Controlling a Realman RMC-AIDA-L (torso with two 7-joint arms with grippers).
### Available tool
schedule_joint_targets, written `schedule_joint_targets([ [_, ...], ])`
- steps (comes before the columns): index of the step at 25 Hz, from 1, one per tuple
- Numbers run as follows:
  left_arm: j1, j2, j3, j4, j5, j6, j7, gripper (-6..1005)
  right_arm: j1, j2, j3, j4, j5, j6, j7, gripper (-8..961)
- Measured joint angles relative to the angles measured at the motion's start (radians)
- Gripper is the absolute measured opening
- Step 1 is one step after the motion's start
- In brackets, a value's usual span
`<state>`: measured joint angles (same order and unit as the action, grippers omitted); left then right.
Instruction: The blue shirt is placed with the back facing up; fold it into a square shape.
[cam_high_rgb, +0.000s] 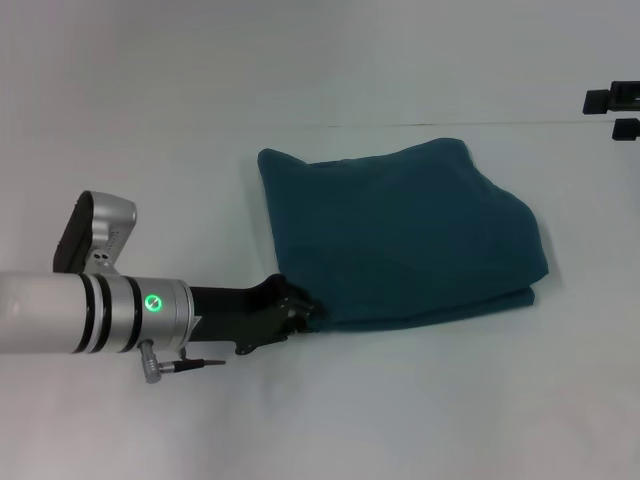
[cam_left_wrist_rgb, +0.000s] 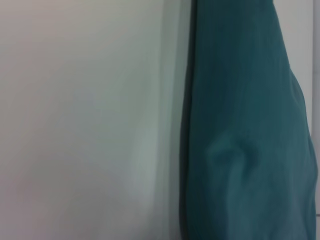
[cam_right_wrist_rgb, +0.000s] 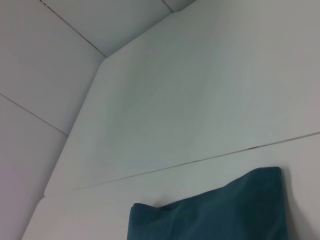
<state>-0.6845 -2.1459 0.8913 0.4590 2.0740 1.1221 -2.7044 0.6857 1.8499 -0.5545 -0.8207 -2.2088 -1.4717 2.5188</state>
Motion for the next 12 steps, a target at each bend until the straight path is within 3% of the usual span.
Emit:
schedule_joint_targets([
  [8, -0.003, 0.001, 0.0, 0.001, 0.0, 0.012, 0.02, 56, -0.001, -0.001, 0.01, 0.002, 0.0, -0.007, 0.008, 816],
  [12, -0.003, 0.002, 0.0, 0.001, 0.0, 0.021, 0.034, 34, -0.001, -0.001, 0.01, 0.002, 0.0, -0.009, 0.012, 816],
])
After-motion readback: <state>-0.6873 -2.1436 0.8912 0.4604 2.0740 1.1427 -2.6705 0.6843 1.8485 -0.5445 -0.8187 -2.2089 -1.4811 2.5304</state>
